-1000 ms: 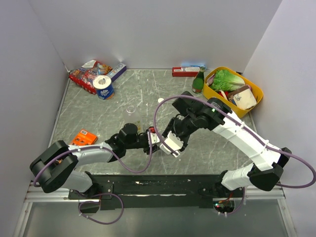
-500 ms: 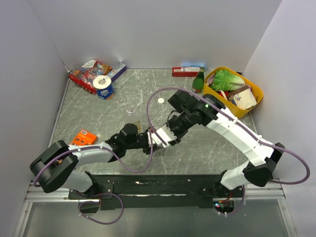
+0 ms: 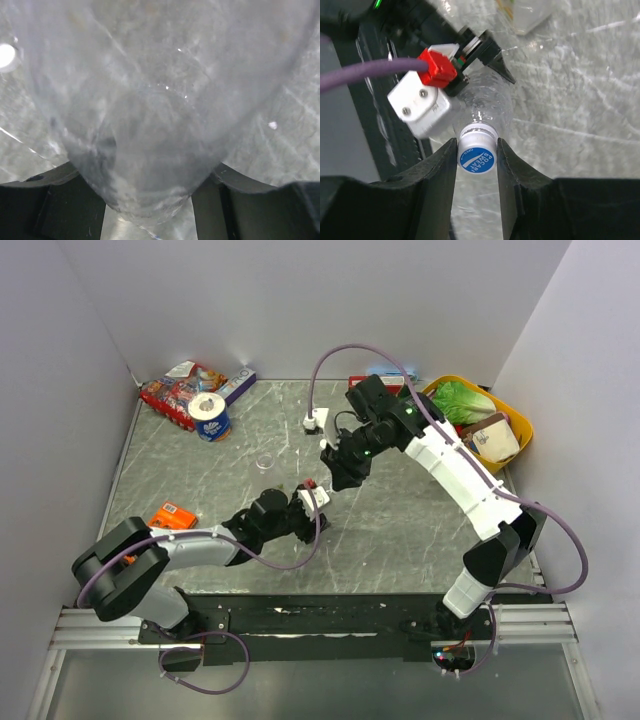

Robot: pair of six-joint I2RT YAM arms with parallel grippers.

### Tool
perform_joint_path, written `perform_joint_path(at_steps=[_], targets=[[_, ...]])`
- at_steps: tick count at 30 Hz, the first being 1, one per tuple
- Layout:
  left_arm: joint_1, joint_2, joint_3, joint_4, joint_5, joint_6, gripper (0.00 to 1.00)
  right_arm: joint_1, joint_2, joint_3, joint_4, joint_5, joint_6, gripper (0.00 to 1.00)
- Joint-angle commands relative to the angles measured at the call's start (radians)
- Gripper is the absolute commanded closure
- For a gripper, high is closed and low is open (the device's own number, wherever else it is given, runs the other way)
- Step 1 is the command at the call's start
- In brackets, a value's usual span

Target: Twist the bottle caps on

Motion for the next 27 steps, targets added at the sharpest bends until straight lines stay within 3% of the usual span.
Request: perform_joint_path(at_steps=[1, 9, 16, 20, 22, 27], targets=[[0.004, -0.001, 0.130, 0.116, -0.119, -0.198, 0.99, 0.027, -0.004, -0.056, -0.060, -0.027, 0.266, 0.84], [0.003, -0.005, 0.153, 0.083, -0.071, -0.287, 0.99, 0.024, 0.021, -0.084, -0.034, 0.066, 0.313, 0.86], [0.003, -0.024, 0.110, 0.094, -0.003, -0.314, 0.99, 0.022, 0.032, -0.055, -0.021, 0.263, 0.285, 0.85], [0.004, -0.021, 0.087, 0.100, 0.032, -0.301, 0.99, 0.019, 0.036, 0.043, -0.047, 0.206, 0.256, 0.65], [0.006, -0.016, 0.067, 0.106, 0.063, -0.288, 0.99, 0.016, 0.042, 0.117, -0.081, 0.171, 0.219, 0.48], [0.006, -0.001, 0.021, 0.112, 0.111, -0.244, 0.99, 0.011, 0.148, 0.545, -0.256, 0.100, 0.182, 0.26]])
